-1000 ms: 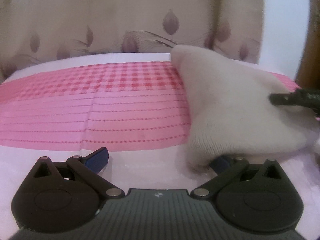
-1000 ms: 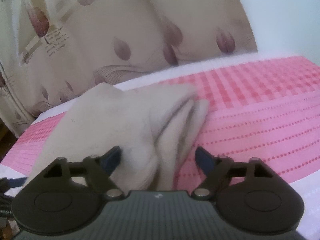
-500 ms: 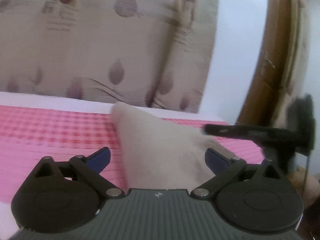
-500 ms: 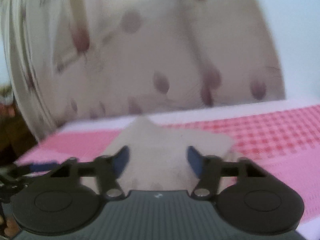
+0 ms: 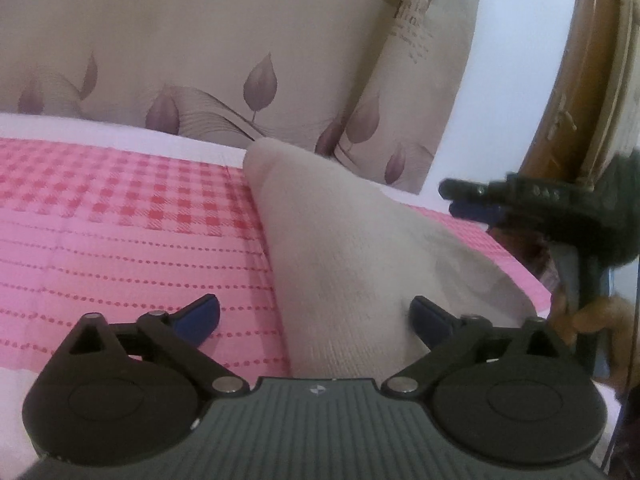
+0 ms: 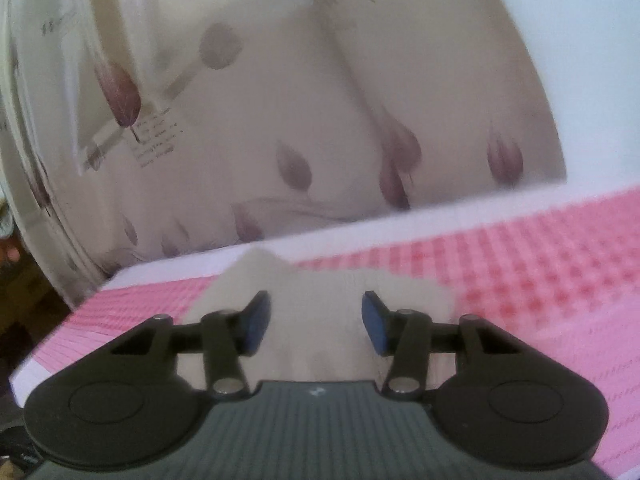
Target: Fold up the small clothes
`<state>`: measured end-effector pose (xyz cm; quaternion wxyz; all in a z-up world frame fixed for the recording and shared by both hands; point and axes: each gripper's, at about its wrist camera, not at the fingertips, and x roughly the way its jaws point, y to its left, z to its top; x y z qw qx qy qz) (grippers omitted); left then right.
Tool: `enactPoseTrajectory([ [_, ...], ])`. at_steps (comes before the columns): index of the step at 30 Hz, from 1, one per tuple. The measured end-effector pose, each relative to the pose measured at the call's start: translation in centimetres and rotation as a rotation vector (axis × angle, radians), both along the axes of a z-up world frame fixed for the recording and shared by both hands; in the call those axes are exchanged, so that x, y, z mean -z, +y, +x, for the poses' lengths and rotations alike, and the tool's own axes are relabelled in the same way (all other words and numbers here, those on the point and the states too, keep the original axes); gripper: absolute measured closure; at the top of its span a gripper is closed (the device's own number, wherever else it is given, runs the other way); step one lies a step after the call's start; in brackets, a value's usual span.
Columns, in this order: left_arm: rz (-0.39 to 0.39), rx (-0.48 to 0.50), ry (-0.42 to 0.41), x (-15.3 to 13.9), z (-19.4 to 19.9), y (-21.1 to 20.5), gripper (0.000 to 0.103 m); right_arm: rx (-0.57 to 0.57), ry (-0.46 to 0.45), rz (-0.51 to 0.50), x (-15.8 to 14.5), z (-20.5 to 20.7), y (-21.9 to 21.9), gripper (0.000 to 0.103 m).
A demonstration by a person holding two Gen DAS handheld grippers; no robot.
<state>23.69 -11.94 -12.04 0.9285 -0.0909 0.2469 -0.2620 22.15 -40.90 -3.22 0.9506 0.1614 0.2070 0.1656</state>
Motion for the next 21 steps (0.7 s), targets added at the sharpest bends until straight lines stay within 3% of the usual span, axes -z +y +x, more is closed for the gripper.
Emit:
enactPoseTrajectory([
  [3,0.013,-0.014,-0.001,0.0,0.2,-0.2,0.003,0.043,0.034,-0.145,-0.3,2.2,2.1,0.054],
  [7,0.024,-0.034,-0.003,-0.2,-0.2,-0.4,0.002,0.049,0.159,-0.234,2.9,6.1,3.7,0.053],
  [13,0.074,-0.063,-0.019,-0.4,-0.4,-0.9,0.0,0.079,0.131,-0.189,2.5,4.6,3.2,0.05],
  [15,0.081,-0.068,-0.022,-0.3,-0.5,-0.9,0.0,0.103,0.076,-0.134,2.0,2.1,2.8,0.026],
  [17,0.088,-0.073,-0.025,-0.3,-0.5,-1.0,0.0,0.154,0.022,-0.097,1.9,-1.0,2.4,0.012],
  [21,0.11,-0.081,-0.035,-0.4,-0.7,-1.2,0.0,0.239,-0.003,-0.165,2.6,-5.4,3.1,0.009],
])
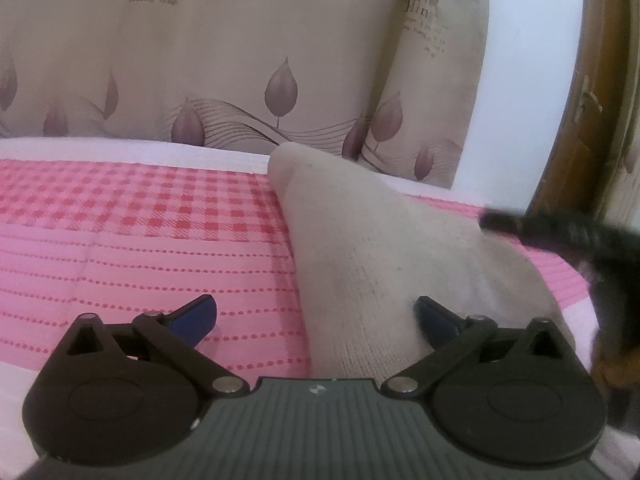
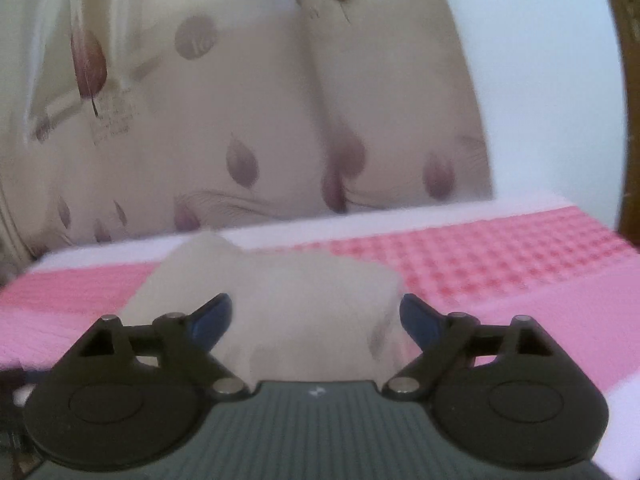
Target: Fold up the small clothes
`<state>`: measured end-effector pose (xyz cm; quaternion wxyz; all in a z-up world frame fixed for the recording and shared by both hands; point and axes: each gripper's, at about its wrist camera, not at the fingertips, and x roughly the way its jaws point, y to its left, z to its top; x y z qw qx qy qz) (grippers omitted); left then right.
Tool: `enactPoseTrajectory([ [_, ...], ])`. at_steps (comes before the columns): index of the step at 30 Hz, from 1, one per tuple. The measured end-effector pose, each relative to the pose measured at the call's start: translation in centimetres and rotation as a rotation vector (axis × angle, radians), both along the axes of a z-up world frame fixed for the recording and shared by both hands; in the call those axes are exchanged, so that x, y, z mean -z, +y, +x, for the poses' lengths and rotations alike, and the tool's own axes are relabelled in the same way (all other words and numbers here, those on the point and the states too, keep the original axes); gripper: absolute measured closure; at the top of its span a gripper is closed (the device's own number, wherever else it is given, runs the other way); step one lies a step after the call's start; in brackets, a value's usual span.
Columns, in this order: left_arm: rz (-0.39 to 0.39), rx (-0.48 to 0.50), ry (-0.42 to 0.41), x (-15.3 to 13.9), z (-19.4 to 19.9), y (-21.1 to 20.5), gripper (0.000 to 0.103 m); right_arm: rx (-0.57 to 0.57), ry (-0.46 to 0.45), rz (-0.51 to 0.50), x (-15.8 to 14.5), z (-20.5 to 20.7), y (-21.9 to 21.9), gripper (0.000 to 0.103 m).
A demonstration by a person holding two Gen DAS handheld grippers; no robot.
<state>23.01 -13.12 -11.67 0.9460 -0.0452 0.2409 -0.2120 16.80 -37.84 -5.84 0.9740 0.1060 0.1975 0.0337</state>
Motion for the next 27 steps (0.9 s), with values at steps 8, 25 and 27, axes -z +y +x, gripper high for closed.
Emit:
enactPoseTrajectory([
  [8,0.033,-0.014,-0.017,-0.1,-0.2,-0.3,0.0,0.018,0.149,-0.067,3.1,-0.7,0.9,0.001],
  [25,0.062,0.01,0.022,-0.6,0.5,-0.3,0.0,-0.01,0.206,0.034,3.7,0.2,-0.1,0.0],
  [27,0.081,0.043,0.024,-1.2,0.9,-0.3,0.0,-0.021,0.212,0.061,3.7,0.3,-0.5,0.0],
])
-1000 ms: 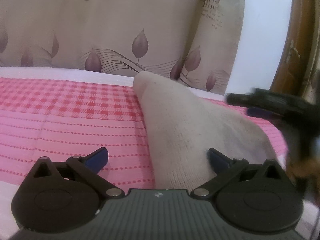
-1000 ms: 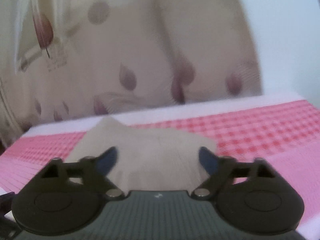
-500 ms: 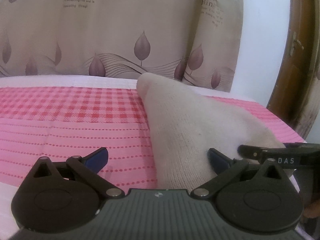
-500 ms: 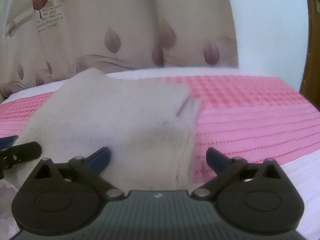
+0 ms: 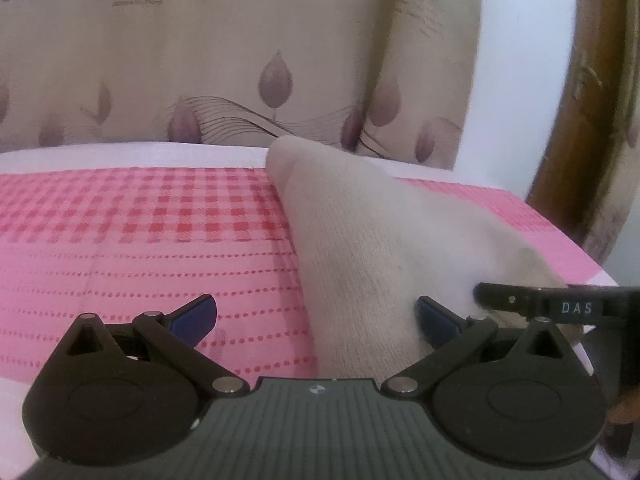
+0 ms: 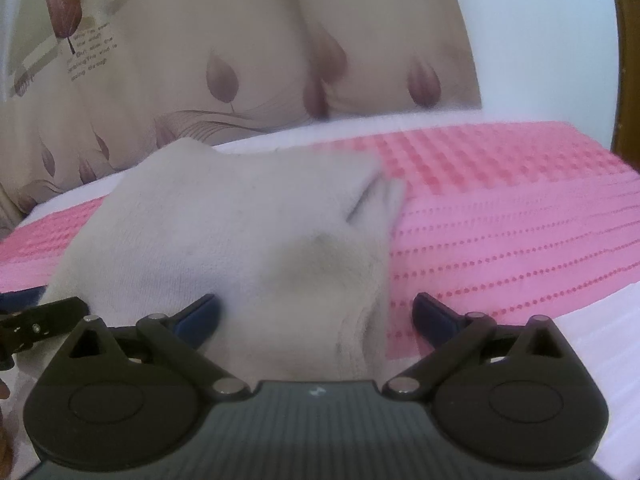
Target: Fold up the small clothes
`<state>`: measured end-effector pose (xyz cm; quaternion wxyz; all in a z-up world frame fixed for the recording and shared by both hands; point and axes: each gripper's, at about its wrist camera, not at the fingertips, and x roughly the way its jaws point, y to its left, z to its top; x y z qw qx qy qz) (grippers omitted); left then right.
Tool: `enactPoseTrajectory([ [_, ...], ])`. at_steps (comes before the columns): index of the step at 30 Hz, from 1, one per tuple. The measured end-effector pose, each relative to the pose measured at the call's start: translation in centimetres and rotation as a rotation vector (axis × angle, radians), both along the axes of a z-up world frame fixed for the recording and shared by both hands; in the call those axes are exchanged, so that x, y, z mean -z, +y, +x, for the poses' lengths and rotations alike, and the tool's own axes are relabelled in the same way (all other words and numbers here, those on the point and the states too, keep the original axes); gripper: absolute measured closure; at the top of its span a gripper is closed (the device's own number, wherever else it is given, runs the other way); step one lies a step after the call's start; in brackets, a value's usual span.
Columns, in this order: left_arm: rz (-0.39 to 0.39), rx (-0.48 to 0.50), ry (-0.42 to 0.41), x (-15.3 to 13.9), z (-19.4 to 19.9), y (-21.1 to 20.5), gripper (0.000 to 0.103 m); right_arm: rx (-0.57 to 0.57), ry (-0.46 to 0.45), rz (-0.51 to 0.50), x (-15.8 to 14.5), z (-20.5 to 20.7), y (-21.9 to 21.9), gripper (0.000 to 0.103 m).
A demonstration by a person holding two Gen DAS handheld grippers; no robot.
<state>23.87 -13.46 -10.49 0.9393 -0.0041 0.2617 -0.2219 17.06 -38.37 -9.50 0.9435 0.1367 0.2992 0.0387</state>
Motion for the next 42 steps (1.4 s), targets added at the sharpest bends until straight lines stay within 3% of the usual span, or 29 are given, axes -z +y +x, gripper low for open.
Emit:
enactPoseTrajectory([
  [7,0.095,0.08,-0.049,-1.3,1.2,-0.9,0.0,-0.044,0.014,0.087,-0.3,0.0,-1.6,0.0],
  [13,0.104,0.15,-0.024,-1.6,3.0,-1.4,0.0,-0.093,0.069,0.176,-0.8,1.1,-3.3,0.0],
  [19,0.079,0.233,0.043,-1.2,5.2,-1.7,0.0,-0.183,0.057,0.322,-0.3,2.7,-5.7,0.0],
  [23,-0.012,0.288,0.152,-0.6,7.7,-1.0,0.0,-0.234,0.071,0.31,-0.5,4.6,-5.8,0.0],
  [27,-0.163,0.361,0.297,0.6,10.3,0.3,0.0,-0.282,0.088,0.344,-0.6,6.5,-6.0,0.0],
  [30,-0.24,0.419,0.332,1.0,11.8,0.8,0.002,-0.327,0.092,0.382,-0.4,7.6,-6.1,0.0],
  [36,-0.312,0.499,0.378,1.7,13.6,0.0,0.003,-0.397,0.086,0.432,0.0,8.8,-6.6,0.0],
  [38,-0.342,0.502,0.384,1.9,13.9,0.0,0.008,-0.419,0.078,0.429,0.1,8.9,-6.5,0.0],
  [40,-0.372,0.492,0.383,2.3,14.3,0.4,0.021,-0.436,0.069,0.419,0.1,8.9,-6.2,0.0],
  [42,-0.394,0.486,0.383,2.6,14.4,1.0,0.026,-0.455,0.076,0.465,0.3,8.9,-6.0,0.001],
])
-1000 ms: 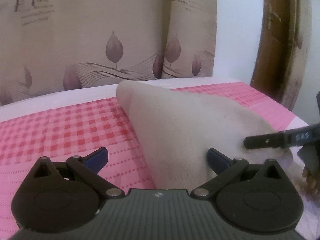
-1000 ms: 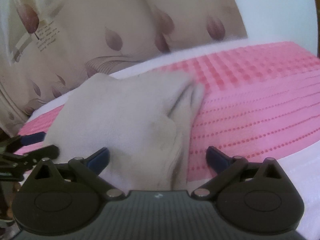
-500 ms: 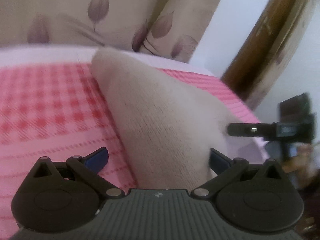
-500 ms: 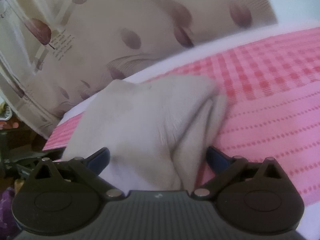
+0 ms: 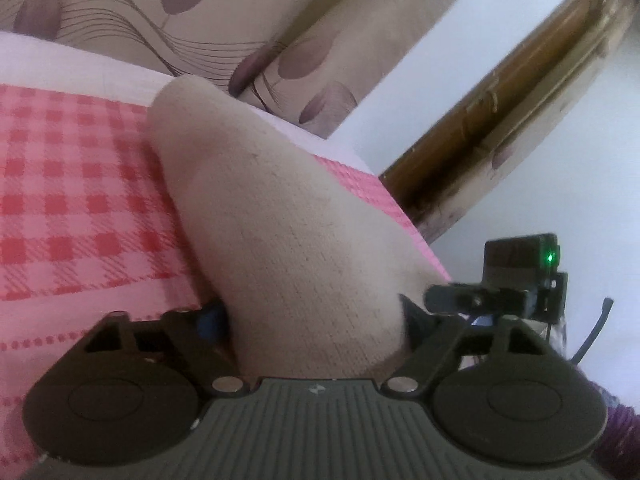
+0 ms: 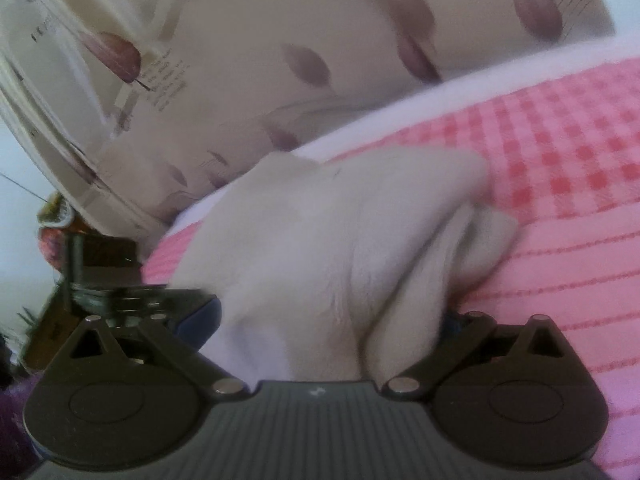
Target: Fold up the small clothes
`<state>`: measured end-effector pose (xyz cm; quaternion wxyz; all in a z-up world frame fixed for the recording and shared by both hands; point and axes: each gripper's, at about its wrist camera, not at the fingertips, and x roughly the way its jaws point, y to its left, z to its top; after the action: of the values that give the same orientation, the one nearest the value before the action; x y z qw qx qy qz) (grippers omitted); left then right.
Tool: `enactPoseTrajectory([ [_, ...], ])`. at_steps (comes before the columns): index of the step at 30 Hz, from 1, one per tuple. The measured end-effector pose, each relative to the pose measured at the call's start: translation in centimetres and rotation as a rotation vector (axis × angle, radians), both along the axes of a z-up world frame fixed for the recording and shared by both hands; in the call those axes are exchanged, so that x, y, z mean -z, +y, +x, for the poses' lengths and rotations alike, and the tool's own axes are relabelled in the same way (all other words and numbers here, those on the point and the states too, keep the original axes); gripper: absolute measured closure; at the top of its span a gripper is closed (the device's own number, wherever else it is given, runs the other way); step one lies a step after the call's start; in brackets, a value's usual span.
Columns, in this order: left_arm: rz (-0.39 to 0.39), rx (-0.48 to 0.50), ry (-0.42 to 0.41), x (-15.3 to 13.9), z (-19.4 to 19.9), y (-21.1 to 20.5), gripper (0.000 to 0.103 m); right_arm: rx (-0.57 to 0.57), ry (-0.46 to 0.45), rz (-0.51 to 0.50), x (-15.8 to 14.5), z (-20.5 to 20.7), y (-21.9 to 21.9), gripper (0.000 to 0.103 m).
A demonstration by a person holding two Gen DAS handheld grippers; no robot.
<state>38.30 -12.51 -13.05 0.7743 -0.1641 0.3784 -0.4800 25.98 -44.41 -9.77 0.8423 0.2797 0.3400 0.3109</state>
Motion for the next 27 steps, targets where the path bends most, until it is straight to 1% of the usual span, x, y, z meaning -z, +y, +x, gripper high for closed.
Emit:
enactPoseTrajectory([
  [1,-0.002,0.003,0.001,0.0,-0.1,0.2,0.028,-0.022,0.006,0.021,0.1,0.0,0.2,0.001],
  [2,0.005,0.011,-0.007,-0.1,-0.1,0.3,0.029,-0.041,0.002,0.014,0.0,-0.2,0.4,0.001],
  [3,0.011,0.022,-0.013,-0.2,-0.1,0.4,0.029,-0.041,0.004,0.013,0.0,-0.3,0.3,0.001],
  [5,0.018,0.035,-0.012,-0.3,0.2,0.2,0.029,-0.032,0.04,0.078,0.3,-0.3,-0.8,0.001],
  [6,0.02,0.042,-0.012,-0.3,0.2,0.3,0.029,-0.036,0.046,0.1,0.4,-0.4,-1.3,0.002],
  [10,0.003,0.059,-0.005,-0.3,0.8,0.2,0.028,-0.011,0.038,0.144,0.6,-0.1,-1.7,0.001],
  [11,0.0,0.057,-0.004,-0.2,0.7,0.2,0.028,-0.008,0.034,0.133,0.5,0.1,-1.2,0.001],
  [12,0.002,0.051,-0.008,-0.2,0.7,0.1,0.029,-0.005,0.019,0.103,0.3,0.3,-0.4,0.005],
  [13,0.011,0.038,-0.02,-0.3,0.4,0.0,0.033,-0.005,0.014,0.074,0.1,0.5,0.3,0.013],
  [14,0.027,0.018,-0.039,-0.4,0.3,-0.3,0.036,0.003,0.016,0.044,0.1,0.7,1.0,0.044],
  [15,0.043,-0.007,-0.059,-0.6,-0.1,-0.5,0.039,0.021,0.032,0.032,0.1,1.0,1.4,0.052],
  [16,0.046,-0.029,-0.071,-0.8,-0.5,-0.6,0.041,0.031,0.029,0.046,0.1,1.0,1.5,0.052],
  [18,0.053,-0.067,-0.068,-0.8,-1.1,-0.6,0.043,0.042,0.002,0.013,-0.3,0.5,1.7,0.054],
  [19,0.054,-0.086,-0.07,-0.9,-1.4,-0.6,0.044,0.05,-0.006,0.013,-0.4,0.3,1.7,0.054],
  [22,0.072,-0.122,-0.11,-1.6,-2.5,-0.9,0.046,0.08,-0.014,0.048,-0.5,-0.3,1.6,0.055],
  [24,0.084,-0.147,-0.121,-2.0,-3.0,-1.0,0.046,0.087,-0.018,0.067,-0.8,-0.7,1.8,0.055],
  [27,0.112,-0.167,-0.153,-2.8,-4.1,-0.9,0.046,0.092,-0.042,0.064,-1.8,-1.4,2.4,0.055],
])
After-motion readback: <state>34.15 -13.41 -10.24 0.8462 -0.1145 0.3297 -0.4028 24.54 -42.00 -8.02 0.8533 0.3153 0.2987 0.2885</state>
